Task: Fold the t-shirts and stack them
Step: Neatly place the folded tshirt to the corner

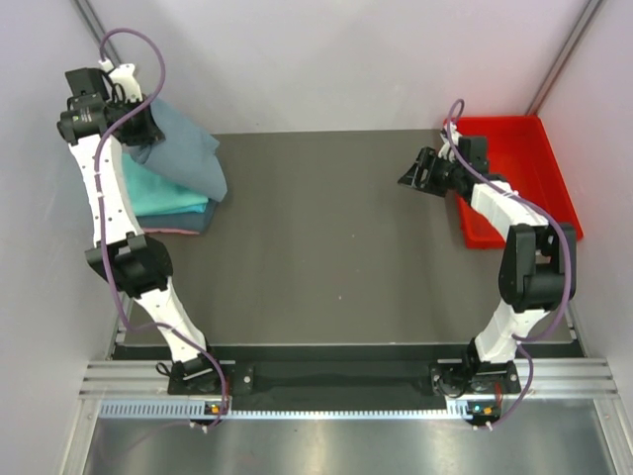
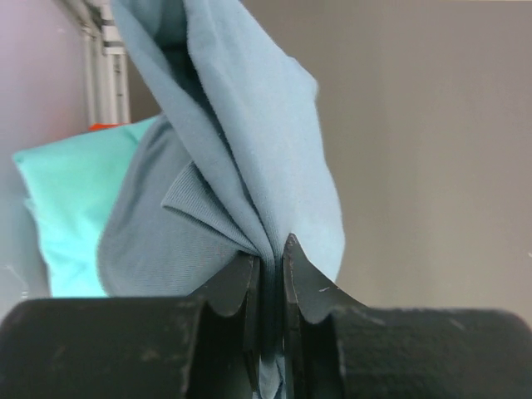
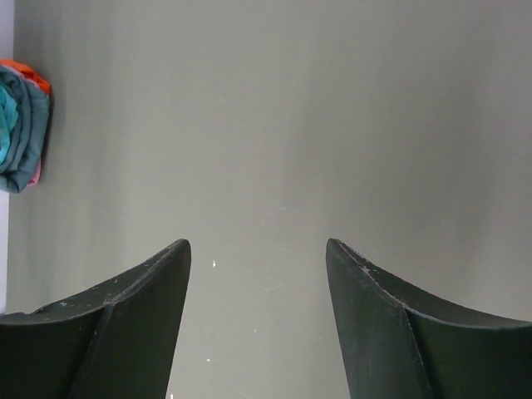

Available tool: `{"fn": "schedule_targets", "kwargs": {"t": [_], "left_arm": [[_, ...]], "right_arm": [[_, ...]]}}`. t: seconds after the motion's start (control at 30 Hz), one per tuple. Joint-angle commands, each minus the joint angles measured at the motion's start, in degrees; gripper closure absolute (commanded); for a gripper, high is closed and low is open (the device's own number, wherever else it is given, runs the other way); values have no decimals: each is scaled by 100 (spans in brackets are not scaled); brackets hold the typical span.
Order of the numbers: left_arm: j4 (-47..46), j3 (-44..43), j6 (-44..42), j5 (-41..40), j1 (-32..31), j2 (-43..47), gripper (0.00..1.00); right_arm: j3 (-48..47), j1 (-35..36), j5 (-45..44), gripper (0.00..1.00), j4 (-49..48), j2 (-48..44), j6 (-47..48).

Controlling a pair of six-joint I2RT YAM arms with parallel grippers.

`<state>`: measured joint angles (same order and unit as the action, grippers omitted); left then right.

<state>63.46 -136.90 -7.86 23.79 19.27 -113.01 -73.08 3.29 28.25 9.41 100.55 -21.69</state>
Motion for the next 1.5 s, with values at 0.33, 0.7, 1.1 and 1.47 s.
{"fn": "schedule_targets", "kwargs": {"t": [0.33,0.7,1.1,1.47], "left_arm": [[-422,-425,-524,-1324,42,-327,100],[-703,-460,-594,-2054,60,-107,100],[-730,-364,-690,-2326,69,-1,100],[-1757,1393,-1262,-3328,68,201,100]], "right_arm": [[171,-39,49,34,-220,-405,7],[241,-65,49,35,-211,-484,25],[241,-56,75,35,-273,-422,-19],[303,-57,75,35,-264,-422,-19]]}}
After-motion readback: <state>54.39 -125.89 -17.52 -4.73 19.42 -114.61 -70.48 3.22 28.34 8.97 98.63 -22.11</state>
